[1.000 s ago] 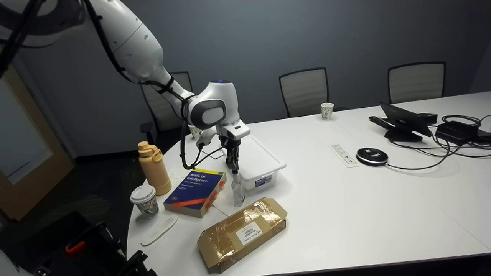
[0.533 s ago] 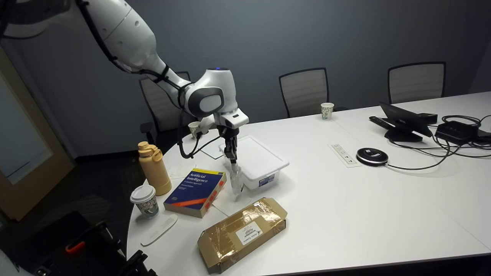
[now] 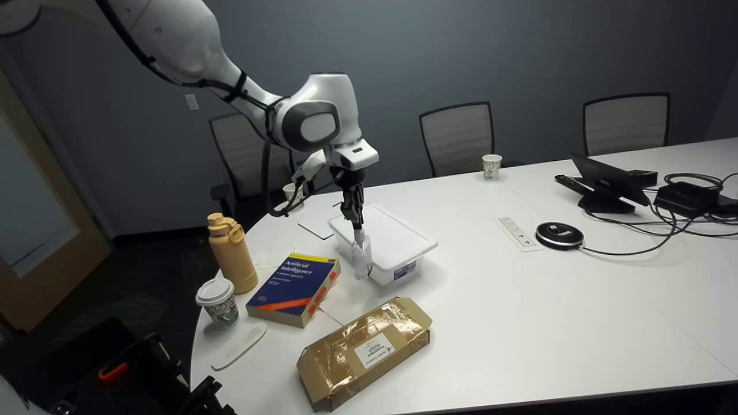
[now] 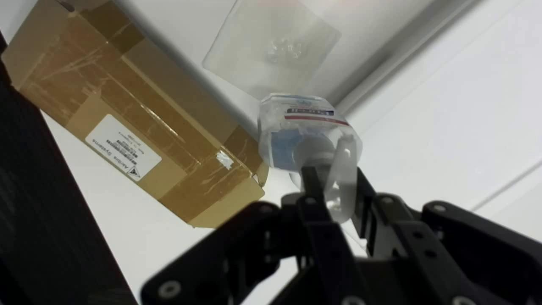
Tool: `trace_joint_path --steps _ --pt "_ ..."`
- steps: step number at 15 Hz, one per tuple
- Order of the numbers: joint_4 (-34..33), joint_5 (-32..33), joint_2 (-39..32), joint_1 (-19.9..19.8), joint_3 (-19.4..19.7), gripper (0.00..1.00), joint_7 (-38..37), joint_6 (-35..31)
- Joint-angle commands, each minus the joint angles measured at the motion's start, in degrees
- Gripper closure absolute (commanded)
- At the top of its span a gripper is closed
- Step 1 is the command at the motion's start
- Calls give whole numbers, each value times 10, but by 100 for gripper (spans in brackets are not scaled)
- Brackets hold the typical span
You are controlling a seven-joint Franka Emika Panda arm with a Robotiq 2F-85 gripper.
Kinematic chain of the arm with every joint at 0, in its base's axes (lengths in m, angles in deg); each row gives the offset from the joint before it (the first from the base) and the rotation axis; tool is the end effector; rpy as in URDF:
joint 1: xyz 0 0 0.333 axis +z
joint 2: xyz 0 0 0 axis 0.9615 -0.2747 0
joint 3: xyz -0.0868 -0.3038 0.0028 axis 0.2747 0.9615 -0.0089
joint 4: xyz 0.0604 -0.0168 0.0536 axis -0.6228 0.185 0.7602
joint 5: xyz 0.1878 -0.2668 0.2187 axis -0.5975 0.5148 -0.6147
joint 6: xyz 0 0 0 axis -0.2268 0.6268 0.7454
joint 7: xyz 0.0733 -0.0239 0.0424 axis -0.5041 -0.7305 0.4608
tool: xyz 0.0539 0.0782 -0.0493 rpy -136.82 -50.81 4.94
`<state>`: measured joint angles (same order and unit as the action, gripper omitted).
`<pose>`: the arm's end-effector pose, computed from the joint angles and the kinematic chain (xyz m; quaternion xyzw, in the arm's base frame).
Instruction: Press the spray bottle, wipe it with the tissue then move it to the right
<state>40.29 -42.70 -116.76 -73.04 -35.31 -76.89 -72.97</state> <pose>0.6183 -0.1369 0.2545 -0.8354 0.5478 -0.0455 0.0049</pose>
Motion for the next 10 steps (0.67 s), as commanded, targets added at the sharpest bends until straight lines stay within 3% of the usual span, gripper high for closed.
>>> trace_joint_path --steps 1,10 --pt "14 9 45 -15 3 95 -13 26" --pt "-45 -1 34 -88 16 95 11 31"
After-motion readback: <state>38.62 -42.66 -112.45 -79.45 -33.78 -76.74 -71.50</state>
